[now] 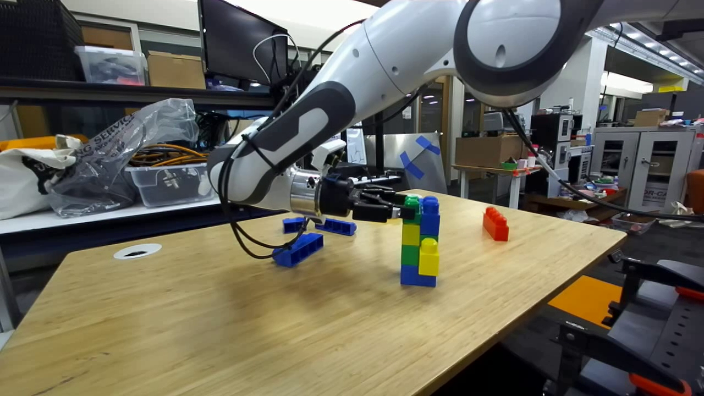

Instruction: Take the green block on the right then place it at the top of the slack of blocks

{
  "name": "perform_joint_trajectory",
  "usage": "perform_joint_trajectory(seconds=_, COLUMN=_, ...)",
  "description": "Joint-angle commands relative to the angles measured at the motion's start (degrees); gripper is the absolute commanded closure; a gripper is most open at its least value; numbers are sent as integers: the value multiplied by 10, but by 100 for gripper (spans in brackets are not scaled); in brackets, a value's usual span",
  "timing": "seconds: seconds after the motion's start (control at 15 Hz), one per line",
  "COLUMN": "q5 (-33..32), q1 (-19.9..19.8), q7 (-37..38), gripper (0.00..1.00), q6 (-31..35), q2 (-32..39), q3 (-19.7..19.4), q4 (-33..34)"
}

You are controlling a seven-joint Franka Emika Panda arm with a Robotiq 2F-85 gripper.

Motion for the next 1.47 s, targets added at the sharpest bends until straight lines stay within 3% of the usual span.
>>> perform_joint_trajectory(seconds=0.0, q5=23, q1=-3, q7=15, gripper=56, q6=22, q2=0, q3=-7, q4=-6)
perform_joint_trajectory(seconds=0.13, q5=25, q1=-4, q7=15, gripper=56, q6=23, q2=0, q3=-5, q4=-5)
perform_joint_trajectory(seconds=0.2, q5=27, q1=-5, q7=17, gripper=24, q6=21, q2=0, q3=-5, q4=-3)
perform_joint_trajectory(seconds=0.27, q5=23, q1=-3, q7=11, gripper=6, q6=22, q2=0, q3=-5, q4=-2)
perform_joint_trajectory(seconds=0.33, q5=21, q1=-2, q7=9, gripper=2, q6=21, q2=0, q3=-6, q4=0)
perform_joint_trajectory(seconds=0.93, q5=-10, q1=18, q7=-15, gripper=0, q6=-2, q2=0, q3=-34, q4=34)
perform_joint_trajectory(seconds=1.4, q5=-33, q1=35, q7=-6, gripper=0, q6=0, q2=-33, q3=-80, q4=106)
